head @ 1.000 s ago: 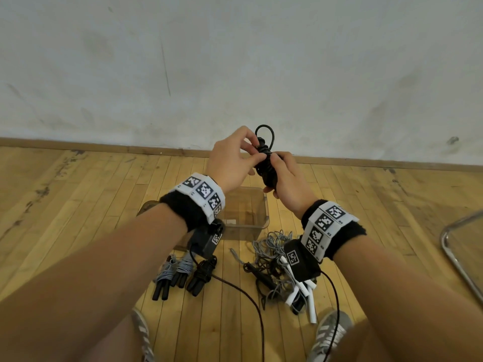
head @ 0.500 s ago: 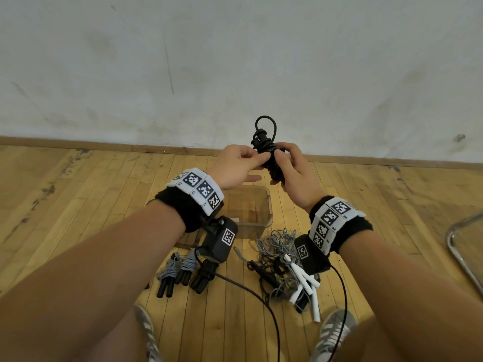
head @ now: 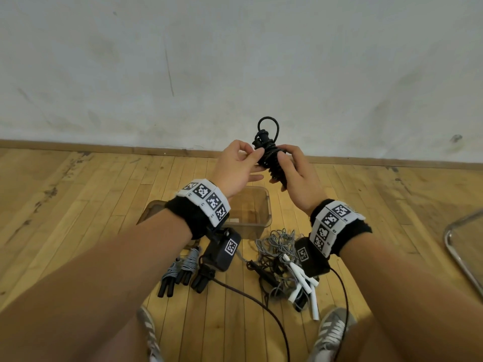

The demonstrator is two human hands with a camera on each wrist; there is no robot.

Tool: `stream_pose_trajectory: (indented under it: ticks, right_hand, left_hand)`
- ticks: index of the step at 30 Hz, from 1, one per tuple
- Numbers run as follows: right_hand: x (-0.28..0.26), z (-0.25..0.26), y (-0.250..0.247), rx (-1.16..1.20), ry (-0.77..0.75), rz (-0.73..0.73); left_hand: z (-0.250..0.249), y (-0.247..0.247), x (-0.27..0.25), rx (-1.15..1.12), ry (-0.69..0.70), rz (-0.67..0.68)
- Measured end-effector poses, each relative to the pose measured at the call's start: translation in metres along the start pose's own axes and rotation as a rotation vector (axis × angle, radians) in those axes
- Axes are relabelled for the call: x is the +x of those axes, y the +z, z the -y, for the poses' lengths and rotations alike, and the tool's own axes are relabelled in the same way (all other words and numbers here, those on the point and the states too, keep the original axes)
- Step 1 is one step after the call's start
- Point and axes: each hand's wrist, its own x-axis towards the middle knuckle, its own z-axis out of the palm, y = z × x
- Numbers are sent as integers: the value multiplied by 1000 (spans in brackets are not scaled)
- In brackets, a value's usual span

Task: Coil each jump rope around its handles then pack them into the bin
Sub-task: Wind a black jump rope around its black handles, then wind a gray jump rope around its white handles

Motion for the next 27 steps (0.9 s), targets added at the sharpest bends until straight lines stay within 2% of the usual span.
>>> stream_pose_trajectory:
  ticks: [5, 11, 14, 17, 23, 27]
  right_hand:
    - [-7, 7, 10, 120, 14, -7]
    - [-11, -2, 13, -81, 51, 124]
    - [-5, -19, 19, -106, 128, 158]
    - [-4, -57, 37, -154, 203, 184]
    - [-29, -151, 84, -236, 386, 227]
    - [-49, -209, 110, -254, 572, 277]
  left_hand:
    - [-1, 1, -8, -25, 31, 27]
    - [17, -1, -3, -21, -37, 21]
    - [36, -10, 6, 47, -94, -3]
    - [71, -20, 10, 156, -143, -27]
    - [179, -40, 7, 389, -256, -52]
    - [243, -46, -4, 526, -364, -41]
